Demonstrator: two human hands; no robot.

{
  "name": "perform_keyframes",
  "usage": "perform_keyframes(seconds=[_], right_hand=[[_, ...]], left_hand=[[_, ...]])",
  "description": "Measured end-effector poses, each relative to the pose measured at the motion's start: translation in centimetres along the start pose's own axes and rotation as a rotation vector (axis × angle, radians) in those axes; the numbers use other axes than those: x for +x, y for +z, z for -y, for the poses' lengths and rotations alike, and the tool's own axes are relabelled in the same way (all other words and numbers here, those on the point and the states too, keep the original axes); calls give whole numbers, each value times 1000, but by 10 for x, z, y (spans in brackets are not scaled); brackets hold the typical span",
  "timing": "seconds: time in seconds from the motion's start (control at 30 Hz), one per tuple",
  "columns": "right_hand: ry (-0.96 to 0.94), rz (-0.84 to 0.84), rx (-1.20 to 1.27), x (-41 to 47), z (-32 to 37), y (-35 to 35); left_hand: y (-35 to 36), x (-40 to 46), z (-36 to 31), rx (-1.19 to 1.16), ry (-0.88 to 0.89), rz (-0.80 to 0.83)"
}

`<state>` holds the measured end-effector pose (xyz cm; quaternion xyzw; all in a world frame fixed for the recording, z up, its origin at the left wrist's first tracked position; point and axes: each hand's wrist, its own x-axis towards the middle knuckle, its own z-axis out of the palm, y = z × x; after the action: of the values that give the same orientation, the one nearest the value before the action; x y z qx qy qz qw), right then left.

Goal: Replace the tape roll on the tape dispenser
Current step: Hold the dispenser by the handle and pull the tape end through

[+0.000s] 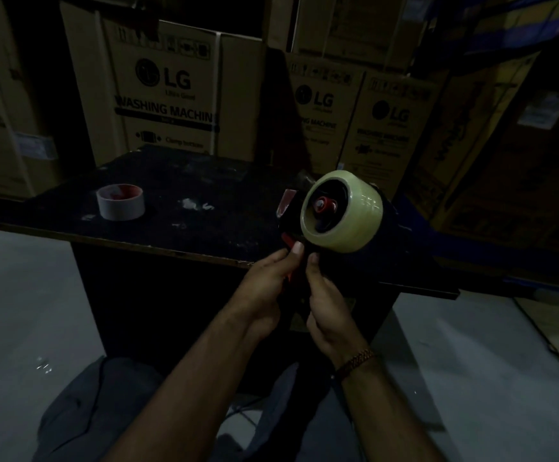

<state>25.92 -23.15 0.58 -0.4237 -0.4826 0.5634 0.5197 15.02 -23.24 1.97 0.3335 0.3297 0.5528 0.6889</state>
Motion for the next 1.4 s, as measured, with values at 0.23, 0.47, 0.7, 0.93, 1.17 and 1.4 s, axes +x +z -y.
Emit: perform_keyframes(seconds=[0.23,0.47,0.7,0.93,1.17,1.4], right_hand=[[-57,-107,-146,0,5,-4],[-75,-182,-182,-4,-3,-21],[-66,-146,-183,-21,-22,-41],[-32,-188,-167,-33,-32,-43],[-47,-250,-219,-43,-54,-40],[-37,-278,-259,-58,-78,-36]], left_hand=[[9,0,11,-77,-22,-19],[-15,24,-12,50,-44,-75],[-20,66,-71,521,-99,184],[-11,84,-86,708,-46,234],[-18,97,-78,957,78,191],[-32,115,-45,1251,259,33]])
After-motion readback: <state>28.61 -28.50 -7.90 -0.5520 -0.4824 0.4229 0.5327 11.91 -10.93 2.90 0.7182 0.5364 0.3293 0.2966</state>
